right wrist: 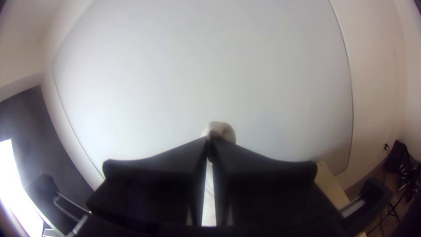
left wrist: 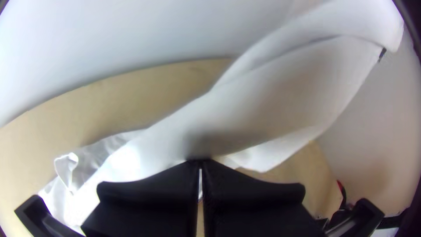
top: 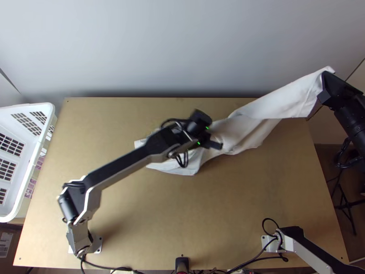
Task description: Fold the t-shirt
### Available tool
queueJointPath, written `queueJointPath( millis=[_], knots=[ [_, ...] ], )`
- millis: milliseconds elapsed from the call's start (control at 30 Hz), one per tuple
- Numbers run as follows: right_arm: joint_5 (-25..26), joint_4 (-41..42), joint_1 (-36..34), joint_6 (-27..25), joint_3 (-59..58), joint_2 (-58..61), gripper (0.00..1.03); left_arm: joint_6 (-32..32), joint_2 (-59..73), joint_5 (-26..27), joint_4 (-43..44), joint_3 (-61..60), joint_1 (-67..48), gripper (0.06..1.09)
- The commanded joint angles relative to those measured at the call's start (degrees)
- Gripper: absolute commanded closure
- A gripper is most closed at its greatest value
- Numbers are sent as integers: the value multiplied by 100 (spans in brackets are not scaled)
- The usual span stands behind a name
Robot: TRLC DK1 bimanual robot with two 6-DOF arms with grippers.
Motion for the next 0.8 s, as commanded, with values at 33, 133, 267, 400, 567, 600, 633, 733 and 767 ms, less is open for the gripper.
queueJointPath(
  millis=[33,133,267,400,567,600,633,733,767],
  knots=[
    [7,7,7,1,41,7,100,-11,-1123,106,1,11,835,105],
    [16,25,-2,1,58,68,100,-20,-1641,300,1,64,1239,105],
    [103,42,-10,1,296,209,100,-20,-2318,502,-96,82,1819,105],
    [165,33,-19,-17,867,490,100,-82,-2793,713,-263,205,2549,105],
    [165,-2,-10,-26,1851,939,100,-249,-3355,915,-210,433,3261,105],
    [165,-19,-2,-17,2089,1044,100,-275,-3434,915,-184,503,3322,105],
    [156,-37,-2,-8,2352,1150,100,-301,-3513,915,-149,583,3375,105],
    [156,-134,25,36,3310,1510,100,-389,-3830,915,62,618,3515,105],
    [156,-151,33,62,3636,1633,100,-416,-3918,915,124,626,3568,105]
  ],
)
